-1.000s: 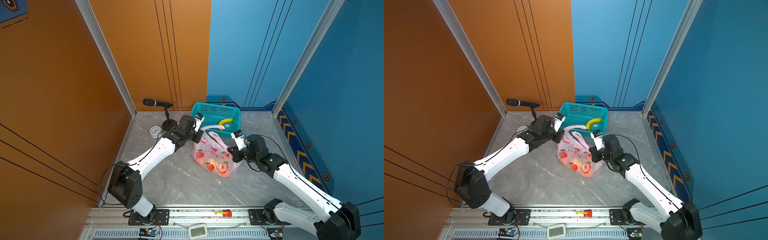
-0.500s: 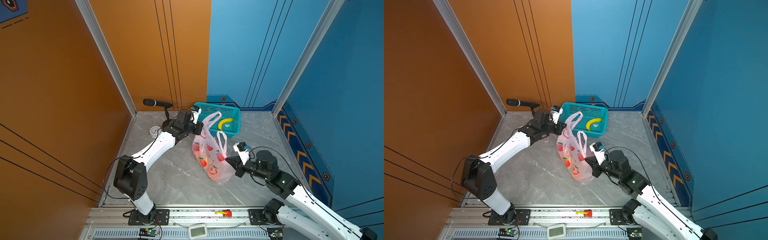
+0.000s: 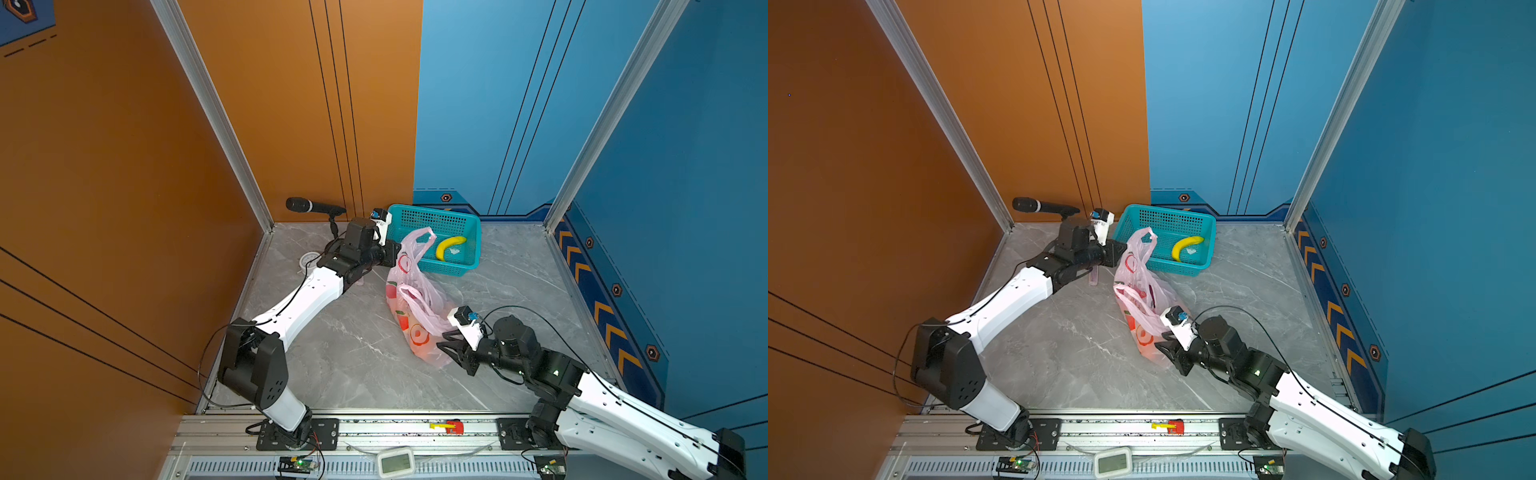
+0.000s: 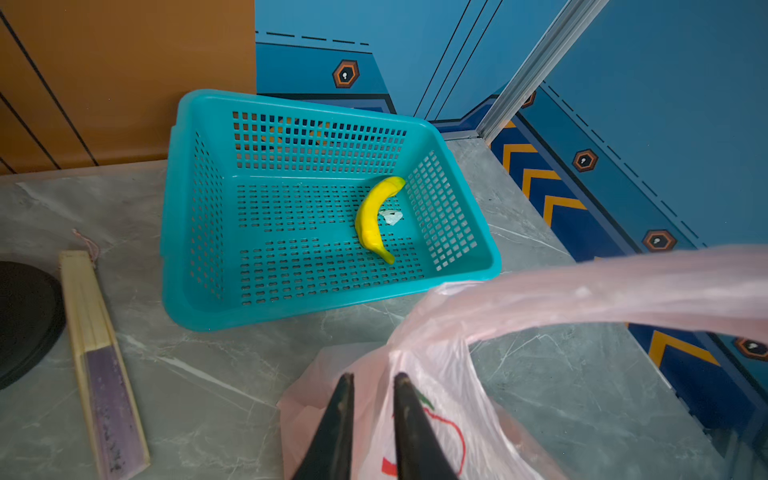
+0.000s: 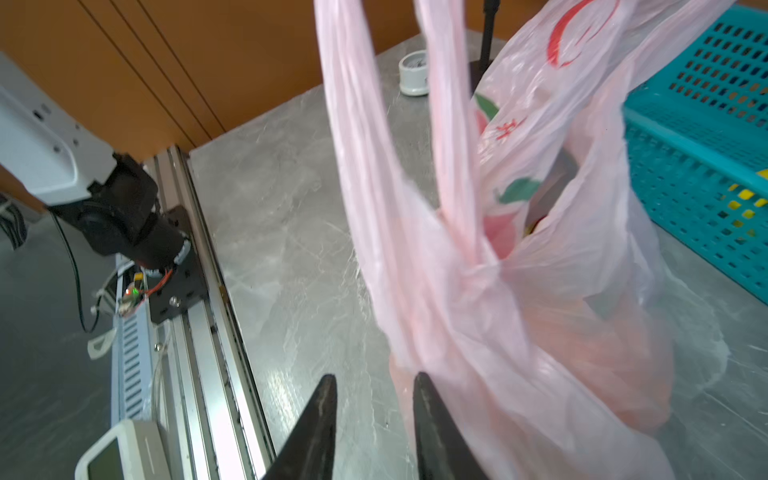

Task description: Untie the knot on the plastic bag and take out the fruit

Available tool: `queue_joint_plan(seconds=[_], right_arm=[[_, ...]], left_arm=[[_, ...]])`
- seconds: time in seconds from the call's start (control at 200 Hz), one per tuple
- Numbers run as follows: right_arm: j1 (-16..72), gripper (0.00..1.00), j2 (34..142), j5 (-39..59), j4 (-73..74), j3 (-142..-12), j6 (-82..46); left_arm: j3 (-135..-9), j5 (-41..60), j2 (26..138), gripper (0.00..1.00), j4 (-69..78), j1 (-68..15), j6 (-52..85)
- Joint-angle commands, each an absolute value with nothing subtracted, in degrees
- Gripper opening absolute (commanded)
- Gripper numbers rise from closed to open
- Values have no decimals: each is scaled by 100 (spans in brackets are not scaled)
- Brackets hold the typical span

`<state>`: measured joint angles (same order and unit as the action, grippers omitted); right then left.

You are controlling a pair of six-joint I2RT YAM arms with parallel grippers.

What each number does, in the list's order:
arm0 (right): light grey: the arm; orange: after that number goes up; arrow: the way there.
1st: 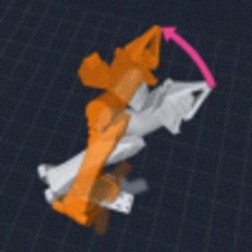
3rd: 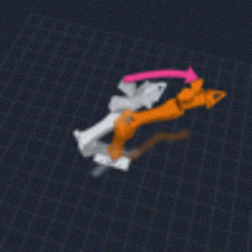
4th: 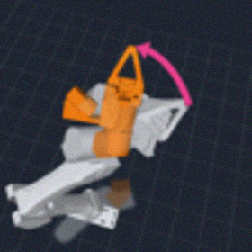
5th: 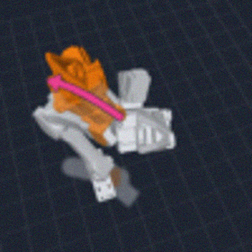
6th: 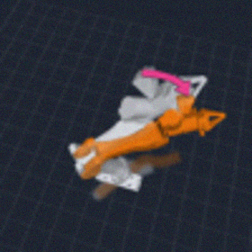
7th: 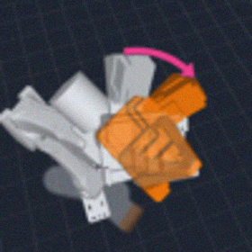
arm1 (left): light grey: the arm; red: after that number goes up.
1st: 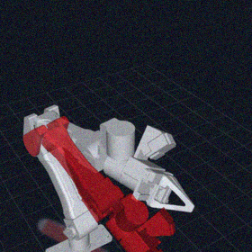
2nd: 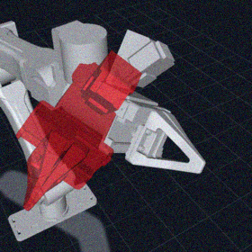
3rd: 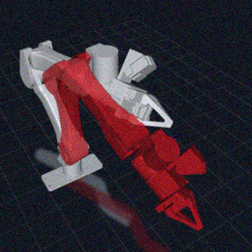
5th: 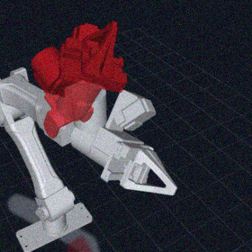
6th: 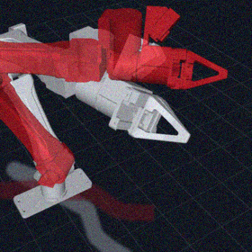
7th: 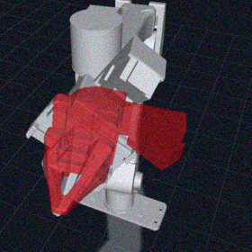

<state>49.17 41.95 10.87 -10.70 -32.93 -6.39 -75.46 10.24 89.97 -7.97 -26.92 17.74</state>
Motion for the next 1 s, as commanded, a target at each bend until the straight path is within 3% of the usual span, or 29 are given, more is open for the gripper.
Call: queue_joint_plan(seconds=[0.0, 0.13, 0.39, 0.531, 0.706, 0.996], right_arm=[[4649, 38, 3976, 737, -551, -3535, -885], [4239, 44, 4120, 916, -224, -3867, -1282], [3481, 56, 5178, 486, -485, -4827, -2689], [3162, 58, 6115, 709, -1502, -5596, -2820], [3015, 61, 6665, 1241, -1463, -5725, -2807], [2988, 64, 7245, 1520, -1490, -5759, -2681]], left_arm=[[-7289, 662, 8420, 27, -830, -2849, 2012], [-7028, 470, 7988, 32, -892, -2987, 2390], [-7148, 451, 7866, 32, -1608, -3351, 3701], [-7515, 763, 8213, 38, -1908, -3512, 3827], [-7788, 870, 8662, 45, -2051, -3629, 3877], [-8054, 1340, 9231, 46, -2036, -3710, 3850]])
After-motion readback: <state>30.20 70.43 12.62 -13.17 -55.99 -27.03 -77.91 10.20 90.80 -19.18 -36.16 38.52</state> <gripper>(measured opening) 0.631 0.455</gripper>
